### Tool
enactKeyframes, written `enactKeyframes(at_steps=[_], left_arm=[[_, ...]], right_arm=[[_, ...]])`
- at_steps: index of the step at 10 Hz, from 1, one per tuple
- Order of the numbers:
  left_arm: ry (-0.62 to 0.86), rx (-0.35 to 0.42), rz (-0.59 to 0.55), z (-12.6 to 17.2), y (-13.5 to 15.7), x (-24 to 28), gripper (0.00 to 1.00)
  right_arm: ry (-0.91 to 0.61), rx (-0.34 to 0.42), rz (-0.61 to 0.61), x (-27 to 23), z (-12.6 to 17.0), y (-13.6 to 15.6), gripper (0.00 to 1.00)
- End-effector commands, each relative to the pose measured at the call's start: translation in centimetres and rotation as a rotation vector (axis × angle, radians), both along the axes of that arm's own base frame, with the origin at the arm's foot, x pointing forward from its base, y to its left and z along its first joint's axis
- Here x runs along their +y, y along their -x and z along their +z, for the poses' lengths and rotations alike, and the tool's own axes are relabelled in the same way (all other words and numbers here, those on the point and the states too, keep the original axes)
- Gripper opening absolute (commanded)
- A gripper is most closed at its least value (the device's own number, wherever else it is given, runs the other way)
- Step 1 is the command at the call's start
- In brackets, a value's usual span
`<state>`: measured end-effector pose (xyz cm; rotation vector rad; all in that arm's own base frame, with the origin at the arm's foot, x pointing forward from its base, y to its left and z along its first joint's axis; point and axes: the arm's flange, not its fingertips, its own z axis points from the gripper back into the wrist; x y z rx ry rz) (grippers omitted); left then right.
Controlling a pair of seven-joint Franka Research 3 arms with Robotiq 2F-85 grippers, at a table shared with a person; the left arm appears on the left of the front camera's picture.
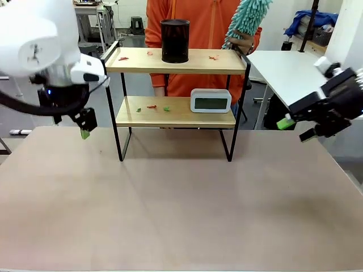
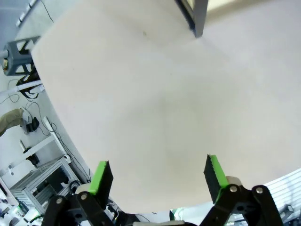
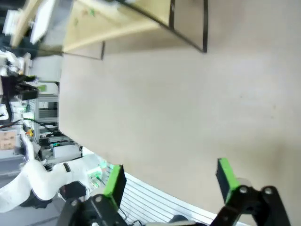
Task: Clean the shelf.
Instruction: Pick up the Duster from the human.
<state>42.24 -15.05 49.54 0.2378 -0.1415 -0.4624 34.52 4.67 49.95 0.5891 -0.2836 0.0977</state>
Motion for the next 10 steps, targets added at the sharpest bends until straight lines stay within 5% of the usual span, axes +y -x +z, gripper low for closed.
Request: enactKeyframes(at_steps=[1, 8, 10], left_arm=[[-0.047, -0.093, -0.048, -4.1, 1.2, 2.2, 1.0], [-0.04, -0.07, -0.058, -4.4, 0.8, 2.1, 1.0], [0.551, 0.22, -0.244, 1.4, 0.9, 6.7, 1.0]], right_arm=[[0.054, 0.009, 0.17, 6.1, -3.0, -0.7, 1.0], [0.087, 0.04, 0.168, 6.6, -3.2, -0.2, 1.0], [0.016, 0.026, 0.13, 5.3, -2.0, -1.4, 1.0]])
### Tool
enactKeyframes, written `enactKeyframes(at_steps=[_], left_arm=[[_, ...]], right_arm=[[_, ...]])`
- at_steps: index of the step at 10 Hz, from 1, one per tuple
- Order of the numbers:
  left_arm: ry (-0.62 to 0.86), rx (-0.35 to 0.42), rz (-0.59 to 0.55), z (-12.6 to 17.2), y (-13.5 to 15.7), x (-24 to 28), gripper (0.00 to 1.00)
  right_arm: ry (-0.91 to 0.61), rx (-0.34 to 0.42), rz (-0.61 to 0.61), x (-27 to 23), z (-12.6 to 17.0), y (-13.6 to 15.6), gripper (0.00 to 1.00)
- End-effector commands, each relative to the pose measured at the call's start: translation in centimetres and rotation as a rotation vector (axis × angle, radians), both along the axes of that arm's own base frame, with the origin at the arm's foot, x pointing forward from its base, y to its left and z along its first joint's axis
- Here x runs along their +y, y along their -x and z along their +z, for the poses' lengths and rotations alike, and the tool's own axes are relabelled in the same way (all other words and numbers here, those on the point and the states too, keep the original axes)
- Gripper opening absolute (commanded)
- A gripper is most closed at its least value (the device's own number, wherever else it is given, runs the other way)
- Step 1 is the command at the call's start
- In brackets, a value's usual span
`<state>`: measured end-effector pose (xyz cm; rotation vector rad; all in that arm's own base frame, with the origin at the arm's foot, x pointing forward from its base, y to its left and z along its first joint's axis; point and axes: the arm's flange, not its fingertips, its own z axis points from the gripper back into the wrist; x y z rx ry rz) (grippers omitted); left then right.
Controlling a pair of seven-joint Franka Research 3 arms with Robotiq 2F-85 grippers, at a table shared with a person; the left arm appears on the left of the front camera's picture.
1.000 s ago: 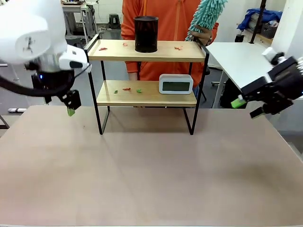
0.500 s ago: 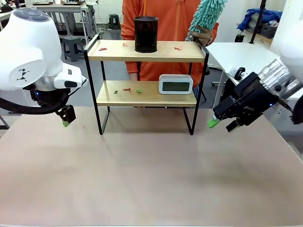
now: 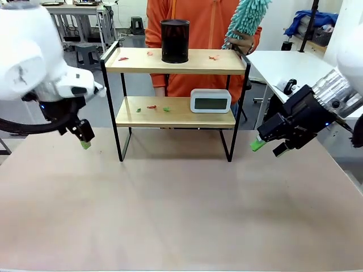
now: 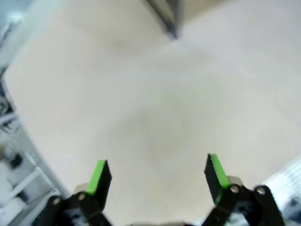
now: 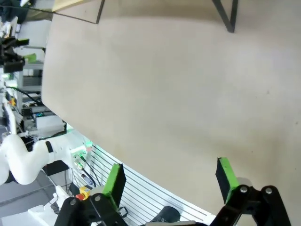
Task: Clean the shelf.
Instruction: Pick up the Duster from the human.
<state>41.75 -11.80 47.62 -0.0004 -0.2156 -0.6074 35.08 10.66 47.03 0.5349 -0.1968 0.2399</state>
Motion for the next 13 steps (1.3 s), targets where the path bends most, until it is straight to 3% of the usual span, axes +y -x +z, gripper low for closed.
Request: enactKeyframes(at_steps=[1, 3, 5, 6, 7, 8, 9, 10, 11, 13], left_arm=[[0.439, 0.318, -0.163, 5.1, 1.1, 6.0, 1.0], [0.768, 0.444, -0.231, 6.8, 2.5, 12.7, 1.0], [1.194, 0.388, 0.127, 6.6, 2.8, 20.7, 1.0], [1.35, 0.319, 0.268, 5.3, 3.7, 23.6, 1.0], [1.507, 0.306, 0.389, 2.9, 4.1, 25.1, 1.0], [1.619, 0.301, 0.44, 0.5, 4.0, 25.1, 1.0], [1.732, 0.24, 0.469, -1.5, 3.8, 24.3, 1.0], [1.689, 0.252, 0.504, -2.9, 2.9, 23.3, 1.0], [1.335, 0.379, 0.226, -1.1, 5.0, 27.7, 1.0], [1.335, 0.379, 0.226, -1.1, 5.0, 27.7, 1.0]], right_arm=[[-0.099, 0.001, -0.044, -2.2, 2.0, -1.3, 1.0], [-0.24, 0.054, -0.12, -6.7, 5.1, -1.7, 1.0], [-0.39, 0.124, -0.222, -13.5, 7.4, -0.3, 1.0], [-0.545, 0.127, -0.254, -17.8, 7.4, 0.9, 1.0], [-0.734, 0.146, -0.33, -22.9, 6.4, 2.3, 1.0], [-0.855, 0.139, -0.409, -26.7, 4.9, 3.5, 1.0], [-0.868, 0.177, -0.548, -29.4, 2.3, 4.2, 1.0], [-0.882, 0.224, -0.635, -30.8, -0.6, 4.6, 1.0], [-0.797, 0.166, -0.45, -28.5, 4.7, 5.5, 1.0], [-0.797, 0.166, -0.45, -28.5, 4.7, 5.5, 1.0]])
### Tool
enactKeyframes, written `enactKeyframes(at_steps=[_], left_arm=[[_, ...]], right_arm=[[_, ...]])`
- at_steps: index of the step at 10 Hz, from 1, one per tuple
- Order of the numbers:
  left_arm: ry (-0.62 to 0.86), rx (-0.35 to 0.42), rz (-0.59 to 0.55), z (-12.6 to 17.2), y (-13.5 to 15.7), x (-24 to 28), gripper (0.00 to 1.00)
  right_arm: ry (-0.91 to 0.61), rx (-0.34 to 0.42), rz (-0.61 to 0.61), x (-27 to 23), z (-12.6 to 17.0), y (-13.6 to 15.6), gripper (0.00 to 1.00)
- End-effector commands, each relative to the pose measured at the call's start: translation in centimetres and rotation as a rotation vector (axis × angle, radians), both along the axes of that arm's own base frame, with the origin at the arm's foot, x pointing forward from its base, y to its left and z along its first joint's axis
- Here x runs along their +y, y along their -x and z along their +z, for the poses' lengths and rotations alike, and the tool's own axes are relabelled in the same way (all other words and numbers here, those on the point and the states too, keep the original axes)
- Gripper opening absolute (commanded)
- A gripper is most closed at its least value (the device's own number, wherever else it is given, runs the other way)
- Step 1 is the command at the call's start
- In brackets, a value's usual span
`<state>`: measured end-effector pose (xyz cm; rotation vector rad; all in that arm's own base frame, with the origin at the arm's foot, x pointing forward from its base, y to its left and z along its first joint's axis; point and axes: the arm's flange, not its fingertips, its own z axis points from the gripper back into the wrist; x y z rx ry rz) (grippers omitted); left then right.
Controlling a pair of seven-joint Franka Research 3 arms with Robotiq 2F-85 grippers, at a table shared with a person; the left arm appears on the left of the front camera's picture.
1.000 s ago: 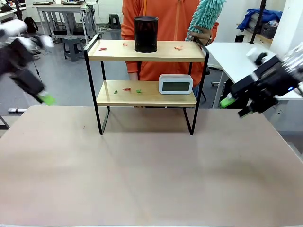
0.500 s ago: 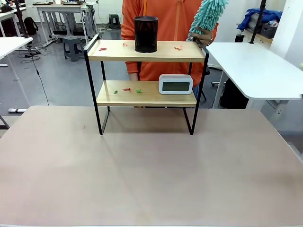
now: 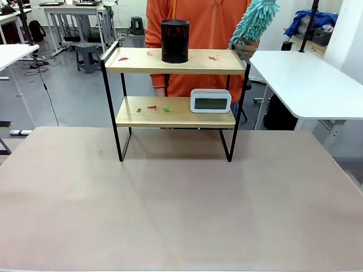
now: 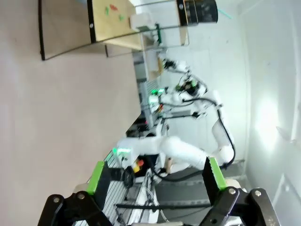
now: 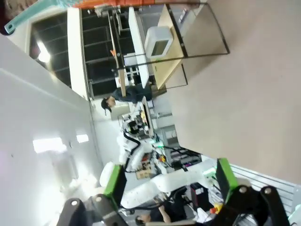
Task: Clean the shelf.
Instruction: Pick up the Duster from the human.
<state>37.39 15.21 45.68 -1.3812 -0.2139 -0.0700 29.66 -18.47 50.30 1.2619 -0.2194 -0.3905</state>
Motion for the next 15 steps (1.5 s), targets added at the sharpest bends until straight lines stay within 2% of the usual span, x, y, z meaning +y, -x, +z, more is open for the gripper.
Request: enactKeyframes(at_steps=[1, 9, 10, 12, 14, 15], left_arm=[[-0.035, -0.04, -0.045, 0.9, 0.6, 0.6, 1.0], [-0.035, -0.04, -0.045, 0.9, 0.6, 0.6, 1.0], [-0.035, -0.04, -0.045, 0.9, 0.6, 0.6, 1.0], [-0.035, -0.04, -0.045, 0.9, 0.6, 0.6, 1.0], [-0.035, -0.04, -0.045, 0.9, 0.6, 0.6, 1.0], [-0.035, -0.04, -0.045, 0.9, 0.6, 0.6, 1.0]], right_arm=[[0.0, -0.044, 0.022, 0.7, 1.5, 0.0, 1.0], [0.0, -0.044, 0.022, 0.7, 1.5, 0.0, 1.0], [0.015, -0.02, 0.016, 0.6, 1.4, 0.1, 1.0], [-0.008, 0.023, 0.075, 2.7, 1.8, -3.7, 1.0], [-0.06, 0.066, 0.059, 5.4, 2.1, -9.7, 1.0], [-0.061, 0.083, 0.058, 7.3, 1.9, -11.6, 1.0]])
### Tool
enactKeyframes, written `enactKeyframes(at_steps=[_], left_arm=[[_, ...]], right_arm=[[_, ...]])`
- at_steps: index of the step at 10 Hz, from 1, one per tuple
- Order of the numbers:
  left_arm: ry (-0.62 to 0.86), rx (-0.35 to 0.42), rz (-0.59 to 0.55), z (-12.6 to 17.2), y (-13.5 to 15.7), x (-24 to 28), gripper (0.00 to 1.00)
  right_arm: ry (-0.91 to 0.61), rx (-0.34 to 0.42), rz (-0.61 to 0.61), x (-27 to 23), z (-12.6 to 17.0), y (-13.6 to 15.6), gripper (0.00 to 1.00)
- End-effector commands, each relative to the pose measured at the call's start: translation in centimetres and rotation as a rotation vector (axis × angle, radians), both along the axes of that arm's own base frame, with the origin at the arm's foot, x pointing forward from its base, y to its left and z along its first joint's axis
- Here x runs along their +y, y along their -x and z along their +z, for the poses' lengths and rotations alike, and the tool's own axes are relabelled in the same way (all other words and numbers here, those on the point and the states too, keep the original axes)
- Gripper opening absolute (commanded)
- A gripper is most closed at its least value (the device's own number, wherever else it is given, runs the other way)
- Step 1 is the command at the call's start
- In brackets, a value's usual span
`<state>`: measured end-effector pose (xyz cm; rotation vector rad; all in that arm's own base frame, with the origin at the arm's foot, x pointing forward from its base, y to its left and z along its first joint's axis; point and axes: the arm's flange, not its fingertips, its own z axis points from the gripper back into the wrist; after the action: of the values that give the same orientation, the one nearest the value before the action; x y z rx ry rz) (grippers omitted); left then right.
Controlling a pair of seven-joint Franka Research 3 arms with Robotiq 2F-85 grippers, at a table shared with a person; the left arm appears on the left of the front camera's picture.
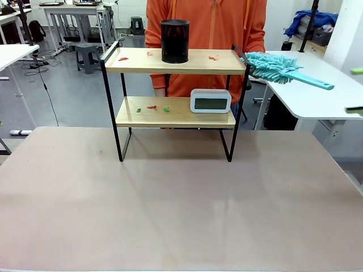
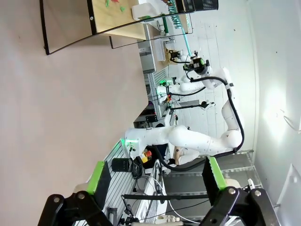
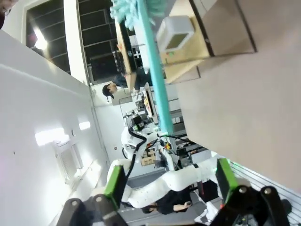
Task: Clean the shelf.
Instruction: Pick up the Duster from the human.
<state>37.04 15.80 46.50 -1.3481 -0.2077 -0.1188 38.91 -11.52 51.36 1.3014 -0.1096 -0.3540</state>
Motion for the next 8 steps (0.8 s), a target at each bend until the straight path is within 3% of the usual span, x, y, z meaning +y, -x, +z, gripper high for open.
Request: enactKeyframes(at_steps=[1, 3, 8], left_arm=[[0.002, -0.016, -0.011, 0.0, 0.2, 0.1, 1.0], [0.002, -0.016, -0.011, 0.0, 0.2, 0.1, 1.0], [0.002, -0.016, -0.011, 0.0, 0.2, 0.1, 1.0]], right_arm=[[-0.027, 0.042, 0.01, 2.6, 0.5, -3.8, 1.0], [-0.008, 0.048, 0.066, 5.9, -0.5, -5.6, 1.0], [-0.043, -0.014, -0.028, 5.4, -1.6, -7.1, 1.0]])
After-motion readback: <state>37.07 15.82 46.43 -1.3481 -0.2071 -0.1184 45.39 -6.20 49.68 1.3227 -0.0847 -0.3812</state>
